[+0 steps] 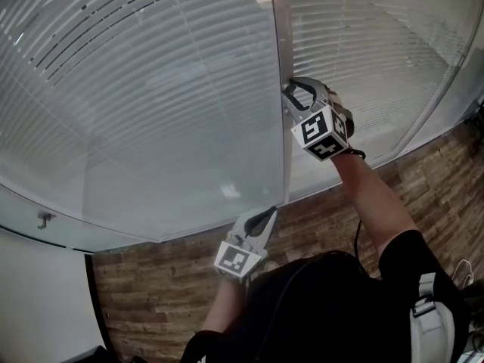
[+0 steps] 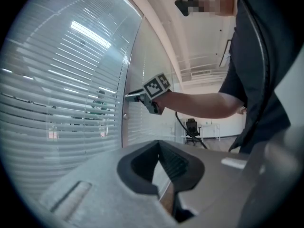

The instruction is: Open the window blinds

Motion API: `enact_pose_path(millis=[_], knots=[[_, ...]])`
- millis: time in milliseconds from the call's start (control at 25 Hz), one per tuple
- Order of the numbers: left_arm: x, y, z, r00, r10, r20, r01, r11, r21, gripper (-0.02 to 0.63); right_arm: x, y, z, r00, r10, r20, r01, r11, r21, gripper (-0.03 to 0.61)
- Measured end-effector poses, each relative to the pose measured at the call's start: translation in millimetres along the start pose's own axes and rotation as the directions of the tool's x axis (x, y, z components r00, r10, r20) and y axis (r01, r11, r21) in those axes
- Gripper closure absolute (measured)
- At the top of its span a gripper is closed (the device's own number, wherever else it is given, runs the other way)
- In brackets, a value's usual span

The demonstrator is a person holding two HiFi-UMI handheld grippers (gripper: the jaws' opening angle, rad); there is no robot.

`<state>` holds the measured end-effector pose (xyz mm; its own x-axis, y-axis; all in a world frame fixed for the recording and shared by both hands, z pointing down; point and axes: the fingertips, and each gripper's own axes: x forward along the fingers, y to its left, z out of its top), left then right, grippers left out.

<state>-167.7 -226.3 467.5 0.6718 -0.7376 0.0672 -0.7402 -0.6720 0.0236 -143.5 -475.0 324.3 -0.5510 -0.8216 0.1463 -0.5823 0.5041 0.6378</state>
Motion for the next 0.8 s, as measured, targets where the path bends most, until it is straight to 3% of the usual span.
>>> enact_pose_path(millis=[240,560,640,800], knots=[[-1,-1,-1,1.0,0.001,-0.003,-0.001,1.0,0.003,0.609,0,-3,-3,0.999,0.0,0.037,-0.007,0.982,0.19,0.443],[-2,0,-2,1.0,0.003,-0.006,-0.003,1.0,0.001,0.609,2,-6,-9,0.996,-0.027,0.083,-0.011,0.909,0.417,0.443],[-2,0,-2,1.0,0.002,-0.007,-0.002,1.0,0.003,0.609,4,-7,-14,0.995,-0.033,0.092,-0.015,0.881,0.474,0.443],[0,0,-3,1.0,-0.004,-0.008,0.004,1.0,0.007,0.609,4,-9,-15,0.992,-0.044,0.117,-0.036,0.793,0.609,0.443]])
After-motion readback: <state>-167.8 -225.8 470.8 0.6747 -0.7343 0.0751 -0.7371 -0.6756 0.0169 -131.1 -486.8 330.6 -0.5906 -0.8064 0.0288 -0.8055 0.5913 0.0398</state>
